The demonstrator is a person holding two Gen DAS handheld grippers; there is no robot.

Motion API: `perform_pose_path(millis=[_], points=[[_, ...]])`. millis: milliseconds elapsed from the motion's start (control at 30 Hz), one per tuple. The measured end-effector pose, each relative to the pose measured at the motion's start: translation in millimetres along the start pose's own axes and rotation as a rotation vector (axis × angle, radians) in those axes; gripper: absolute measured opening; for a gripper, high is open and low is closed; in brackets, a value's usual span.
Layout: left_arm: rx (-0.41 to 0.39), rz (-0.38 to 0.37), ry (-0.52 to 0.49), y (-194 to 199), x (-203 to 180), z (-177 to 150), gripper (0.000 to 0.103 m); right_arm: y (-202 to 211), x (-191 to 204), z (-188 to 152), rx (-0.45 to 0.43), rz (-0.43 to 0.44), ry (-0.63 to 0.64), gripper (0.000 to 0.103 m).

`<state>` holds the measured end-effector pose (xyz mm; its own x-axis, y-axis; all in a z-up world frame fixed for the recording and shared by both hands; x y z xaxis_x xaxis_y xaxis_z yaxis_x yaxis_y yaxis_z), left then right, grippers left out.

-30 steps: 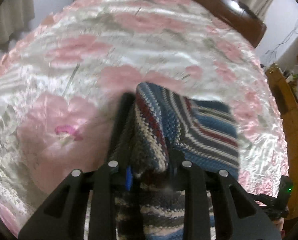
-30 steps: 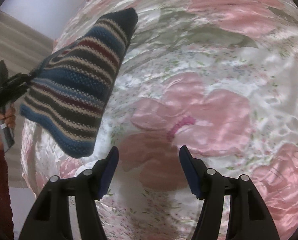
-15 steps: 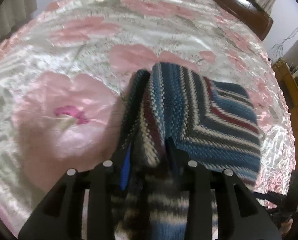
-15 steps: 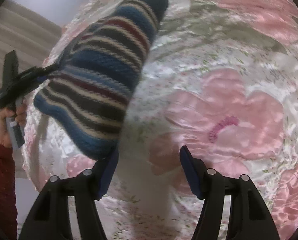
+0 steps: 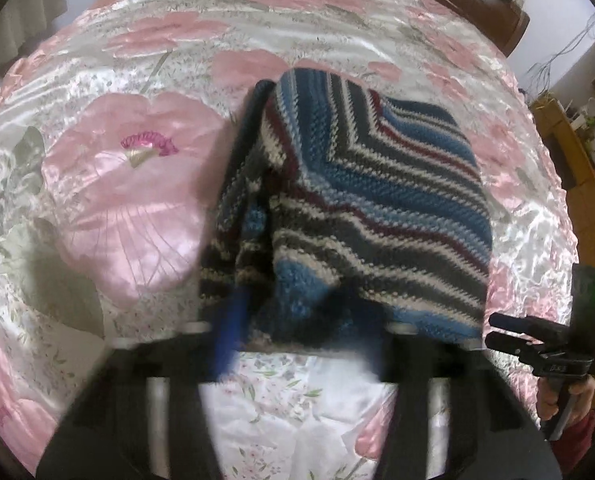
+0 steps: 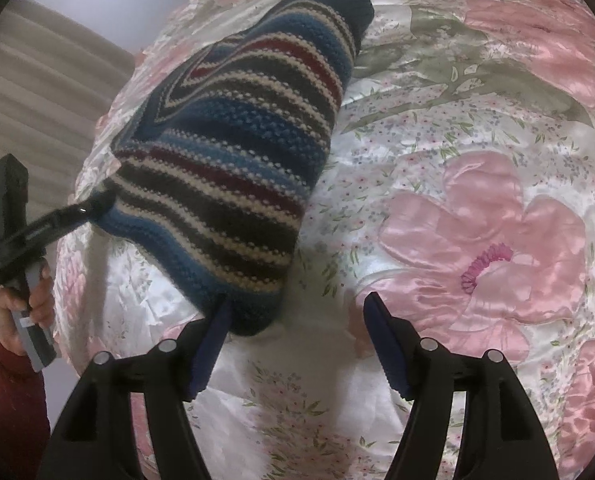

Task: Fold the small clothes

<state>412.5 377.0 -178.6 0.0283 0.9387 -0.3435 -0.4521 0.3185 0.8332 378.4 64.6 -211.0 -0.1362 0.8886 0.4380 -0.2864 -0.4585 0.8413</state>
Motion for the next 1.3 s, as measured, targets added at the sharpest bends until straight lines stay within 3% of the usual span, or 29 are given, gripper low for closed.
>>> perform_pose_path(millis=[67, 233, 400, 733, 767, 867, 900, 1133, 1300], points=[[-0.023, -0.031, 0.050, 6.1, 6.9, 0.8, 0.012, -1.7, 1.3, -0.8, 0.005, -0.004, 0.001, 0.069], [-0.117, -0.018, 0.040, 32.0, 23.9, -0.6, 0.011, -1.8, 5.5, -2.6, 0.006, -0.002, 0.013, 0.069], [-0.046, 0.007, 0.085, -1.3, 45.3, -13.1, 0.011, -6.7, 7.0, -0.1, 0.012, 0.008, -0.002, 0.070], [-0.055, 0.041, 0.041, -10.5, 37.8, -10.3, 0.016, -45.0, 5.3, -1.4, 0.068, 0.106, -0.094, 0.071], [-0.054, 0.045, 0.037, -10.5, 36.4, -9.4, 0.017, -48.3, 5.7, -1.3, 0.069, 0.110, -0.090, 0.066], [-0.052, 0.055, 0.033, -10.8, 35.0, -9.2, 0.018, -54.4, 5.0, -1.9, 0.086, 0.206, -0.130, 0.031], [-0.053, 0.058, 0.030, -10.5, 33.5, -9.2, 0.019, -53.6, 5.6, -1.1, 0.084, 0.208, -0.134, 0.026], [-0.055, 0.041, -0.001, -9.8, 25.5, -12.8, 0.020, -17.9, 16.4, 4.1, 0.011, 0.165, -0.030, 0.021], [-0.056, 0.052, -0.001, -24.1, 30.4, -21.0, 0.022, -52.8, 20.7, -6.3, 0.075, 0.036, 0.023, 0.021]])
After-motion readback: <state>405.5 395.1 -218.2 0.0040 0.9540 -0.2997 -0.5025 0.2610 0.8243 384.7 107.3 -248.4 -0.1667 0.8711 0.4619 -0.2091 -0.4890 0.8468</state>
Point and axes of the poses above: each gripper's, at about its wrist camera, not at the fingertips, and y roughly against the way its jaws point, x to its left, z to its top, the point moved 4 cm from there along -y, roughly the way its jaws point, and after that the axes turned 8 degrees about -x, right-handed, at the moved point
